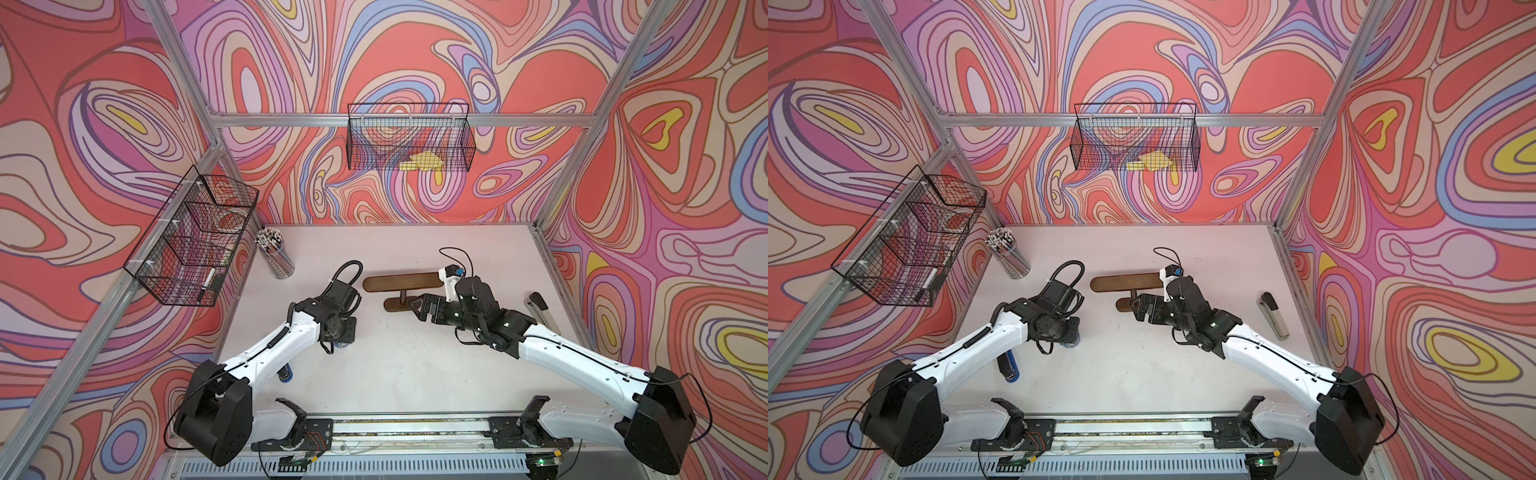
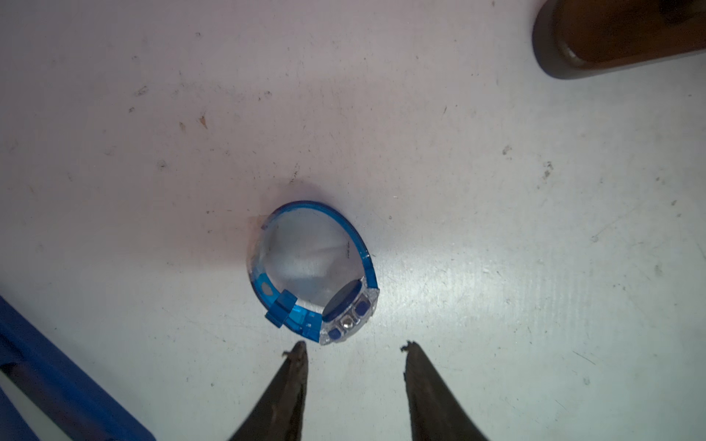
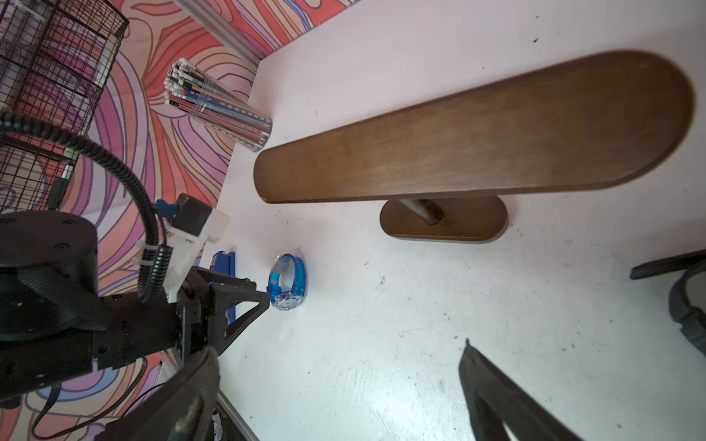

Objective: Place watch on stand
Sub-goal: Pick up the watch at the center of the board.

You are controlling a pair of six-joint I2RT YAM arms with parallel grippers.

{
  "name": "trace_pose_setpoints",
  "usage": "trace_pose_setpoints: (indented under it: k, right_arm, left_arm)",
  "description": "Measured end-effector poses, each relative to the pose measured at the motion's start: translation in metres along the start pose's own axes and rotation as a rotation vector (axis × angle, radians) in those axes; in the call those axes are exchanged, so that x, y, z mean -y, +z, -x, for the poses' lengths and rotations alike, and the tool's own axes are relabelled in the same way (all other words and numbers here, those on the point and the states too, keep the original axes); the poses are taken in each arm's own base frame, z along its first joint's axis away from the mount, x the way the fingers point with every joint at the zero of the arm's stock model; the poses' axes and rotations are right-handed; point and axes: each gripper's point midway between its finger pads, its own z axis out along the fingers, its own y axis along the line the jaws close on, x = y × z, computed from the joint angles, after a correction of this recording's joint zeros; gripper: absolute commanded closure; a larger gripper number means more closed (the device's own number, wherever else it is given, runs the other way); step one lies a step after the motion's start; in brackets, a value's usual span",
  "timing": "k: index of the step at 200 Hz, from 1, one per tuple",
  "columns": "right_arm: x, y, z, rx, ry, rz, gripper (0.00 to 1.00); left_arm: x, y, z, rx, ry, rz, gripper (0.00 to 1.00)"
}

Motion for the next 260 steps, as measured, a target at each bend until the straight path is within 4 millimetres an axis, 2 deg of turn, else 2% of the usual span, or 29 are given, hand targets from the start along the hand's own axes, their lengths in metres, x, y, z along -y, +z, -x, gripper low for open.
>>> trace_pose_setpoints:
  k: [35,96,146,195,260]
  right_arm:
    - [-0.001,0.0,-0.003,-0.002,0.002,-0.002,0.02]
    - [0.003,-0.001,-0.003,0.002,0.002,-0.017,0.01]
    - [0.003,-0.002,-0.003,0.005,0.002,-0.019,0.02]
    - [0.002,-0.003,-0.003,0.007,0.001,-0.016,0.02]
    - [0.001,-0.005,-0.001,0.015,0.0,-0.013,0.01]
  left_arm:
    - [-0.002,0.013,-0.006,-0.045,-0.005,0.032,0.57]
    - [0.0,0.025,0.002,-0.025,-0.013,0.036,0.57]
    - [-0.003,0.037,-0.007,-0.048,-0.01,0.045,0.59]
    - [0.002,0.043,-0.015,-0.066,-0.007,0.014,0.65]
    - [0.009,0.042,-0.019,-0.075,0.004,-0.021,0.68]
